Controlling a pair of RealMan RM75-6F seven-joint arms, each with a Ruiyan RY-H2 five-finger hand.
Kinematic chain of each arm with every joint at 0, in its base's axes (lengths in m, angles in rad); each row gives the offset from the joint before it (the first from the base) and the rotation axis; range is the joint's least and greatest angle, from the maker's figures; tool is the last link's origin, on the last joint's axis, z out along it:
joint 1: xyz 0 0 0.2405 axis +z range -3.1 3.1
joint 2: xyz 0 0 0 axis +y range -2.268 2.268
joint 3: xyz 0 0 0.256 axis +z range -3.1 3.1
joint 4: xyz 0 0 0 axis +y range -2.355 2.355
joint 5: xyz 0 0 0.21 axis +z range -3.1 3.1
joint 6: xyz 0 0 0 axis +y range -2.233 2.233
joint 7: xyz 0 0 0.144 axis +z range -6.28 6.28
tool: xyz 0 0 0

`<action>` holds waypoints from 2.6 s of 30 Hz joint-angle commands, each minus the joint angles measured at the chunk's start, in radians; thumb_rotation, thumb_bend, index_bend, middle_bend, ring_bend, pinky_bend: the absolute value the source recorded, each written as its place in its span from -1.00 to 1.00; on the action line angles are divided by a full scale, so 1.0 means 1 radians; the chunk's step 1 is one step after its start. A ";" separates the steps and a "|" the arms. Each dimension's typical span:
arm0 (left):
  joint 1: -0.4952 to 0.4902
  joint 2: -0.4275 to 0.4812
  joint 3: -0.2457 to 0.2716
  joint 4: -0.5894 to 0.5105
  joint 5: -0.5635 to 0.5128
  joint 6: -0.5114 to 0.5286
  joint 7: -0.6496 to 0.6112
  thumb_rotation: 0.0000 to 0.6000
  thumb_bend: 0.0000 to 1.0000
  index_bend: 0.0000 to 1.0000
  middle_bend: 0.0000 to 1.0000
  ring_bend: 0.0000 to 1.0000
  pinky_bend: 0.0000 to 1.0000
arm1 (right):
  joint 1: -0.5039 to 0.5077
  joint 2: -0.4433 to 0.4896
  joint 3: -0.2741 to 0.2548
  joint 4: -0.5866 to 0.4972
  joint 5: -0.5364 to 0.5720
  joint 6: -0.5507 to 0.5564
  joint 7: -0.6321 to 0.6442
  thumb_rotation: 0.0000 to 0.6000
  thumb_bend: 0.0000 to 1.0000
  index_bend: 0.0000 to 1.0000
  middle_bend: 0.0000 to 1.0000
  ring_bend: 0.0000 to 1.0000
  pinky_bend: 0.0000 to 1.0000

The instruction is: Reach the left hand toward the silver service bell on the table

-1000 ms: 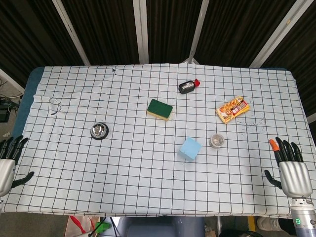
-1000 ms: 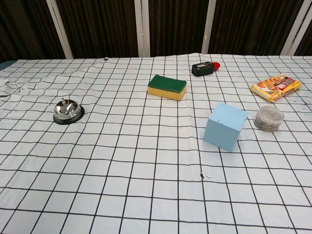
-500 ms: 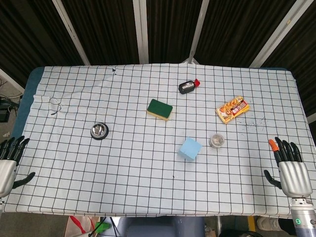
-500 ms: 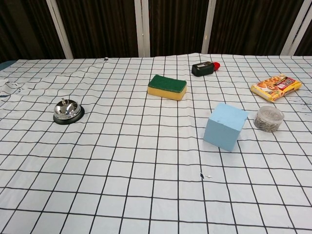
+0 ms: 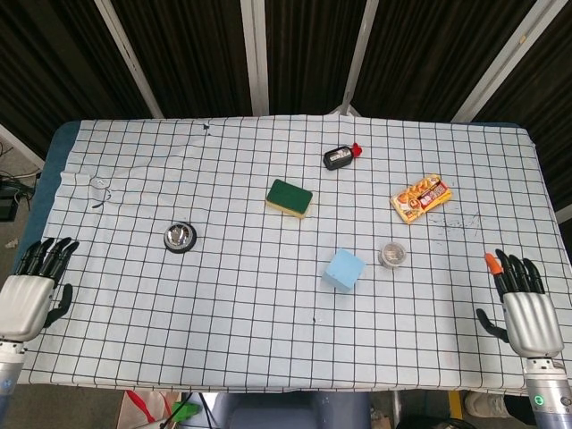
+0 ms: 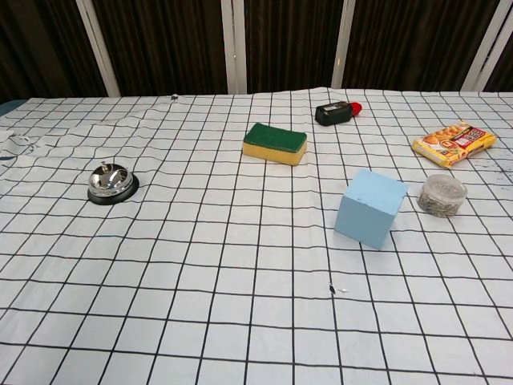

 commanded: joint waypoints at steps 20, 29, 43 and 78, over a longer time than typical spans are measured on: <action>-0.328 -0.356 -0.107 0.395 -0.063 -0.306 0.072 1.00 0.84 -0.88 -0.92 -1.00 -0.94 | 0.006 0.003 0.000 0.003 0.013 -0.018 0.018 1.00 -0.39 -0.89 -1.00 -0.98 -1.00; -0.392 -0.491 -0.102 0.572 -0.062 -0.341 -0.003 1.00 0.82 -0.89 -0.93 -1.00 -0.94 | 0.004 0.007 0.000 0.005 0.012 -0.017 0.032 1.00 -0.39 -0.89 -1.00 -0.98 -1.00; -0.445 -0.631 -0.061 0.775 -0.038 -0.375 -0.115 1.00 0.80 -0.90 -0.95 -1.00 -0.94 | 0.001 0.013 -0.001 0.005 0.006 -0.008 0.052 1.00 -0.39 -0.89 -1.00 -0.98 -1.00; -0.153 -0.043 0.025 -0.030 -0.048 0.084 0.140 1.00 0.68 -0.85 -0.88 -1.00 -0.95 | -0.004 0.021 -0.002 -0.003 -0.018 0.015 0.080 1.00 -0.39 -0.89 -1.00 -0.98 -1.00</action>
